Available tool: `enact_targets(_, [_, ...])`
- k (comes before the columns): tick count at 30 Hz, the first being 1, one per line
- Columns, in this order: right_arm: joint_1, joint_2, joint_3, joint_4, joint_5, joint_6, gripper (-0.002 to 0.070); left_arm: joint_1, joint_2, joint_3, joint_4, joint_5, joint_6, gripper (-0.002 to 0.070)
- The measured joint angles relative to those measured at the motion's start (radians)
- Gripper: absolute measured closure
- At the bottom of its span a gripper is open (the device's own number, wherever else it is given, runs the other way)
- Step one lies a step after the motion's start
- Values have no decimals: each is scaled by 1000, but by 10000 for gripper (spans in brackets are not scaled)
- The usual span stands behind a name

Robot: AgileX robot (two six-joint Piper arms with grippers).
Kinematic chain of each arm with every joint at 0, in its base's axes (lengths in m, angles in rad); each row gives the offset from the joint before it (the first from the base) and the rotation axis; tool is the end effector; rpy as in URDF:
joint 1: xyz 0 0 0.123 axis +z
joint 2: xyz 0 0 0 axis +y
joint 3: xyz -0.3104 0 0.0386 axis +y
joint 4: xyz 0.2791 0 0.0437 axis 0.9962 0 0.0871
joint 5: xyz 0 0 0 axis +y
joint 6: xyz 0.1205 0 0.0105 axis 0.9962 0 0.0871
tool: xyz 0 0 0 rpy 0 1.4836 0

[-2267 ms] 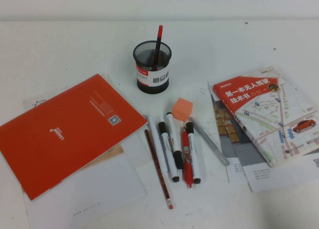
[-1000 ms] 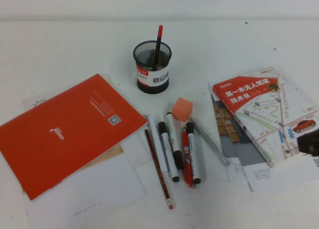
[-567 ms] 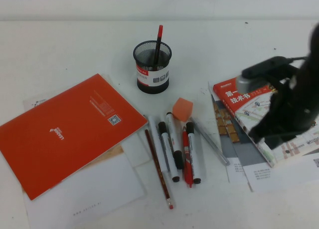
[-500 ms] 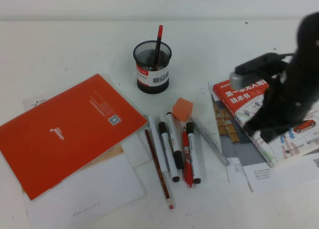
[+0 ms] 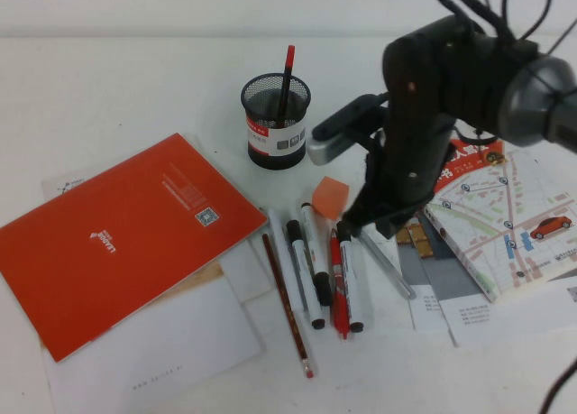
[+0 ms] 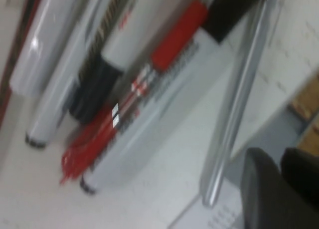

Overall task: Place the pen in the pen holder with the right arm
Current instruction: Pick up the pen on the table, then place the pen onto the pen holder

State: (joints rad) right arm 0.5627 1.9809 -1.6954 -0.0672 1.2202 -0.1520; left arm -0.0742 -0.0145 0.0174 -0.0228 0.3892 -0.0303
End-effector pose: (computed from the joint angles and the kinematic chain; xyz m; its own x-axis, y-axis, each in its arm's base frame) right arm 0.3911 0.2377 0.2363 -0.7318 -0.6671 -0.1392 -0.6619 0.7444 -0.0879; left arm 0.0834 -0.0072 0.1637 -0.3031 -0.0290 -0.9525 0.0669 0.9964 -0.0516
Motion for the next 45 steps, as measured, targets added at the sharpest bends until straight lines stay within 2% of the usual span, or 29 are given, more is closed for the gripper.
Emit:
enact_targets(6, [0, 106, -120, 7, 0, 0, 417, 0, 0, 0, 0, 0, 0, 678])
enact_targets(10, [0, 156, -157, -11, 0, -33, 379, 0, 0, 0, 0, 0, 0, 678])
enact_targets(25, [0, 256, -169, -32, 0, -34, 385, 0, 0, 0, 0, 0, 0, 678])
enact_targets(28, [0, 256, -172, -32, -6, -30, 434, 0, 0, 0, 0, 0, 0, 678])
enact_targets(33, [0, 257, -174, -33, -7, -27, 614, 0, 0, 0, 0, 0, 0, 678])
enact_targets(39, [-4, 227, -162, -19, -6, 53, 623, 0, 0, 0, 0, 0, 0, 677])
enact_targets(45, [-26, 47, -74, 52, -8, 73, 623, 0, 0, 0, 0, 0, 0, 677])
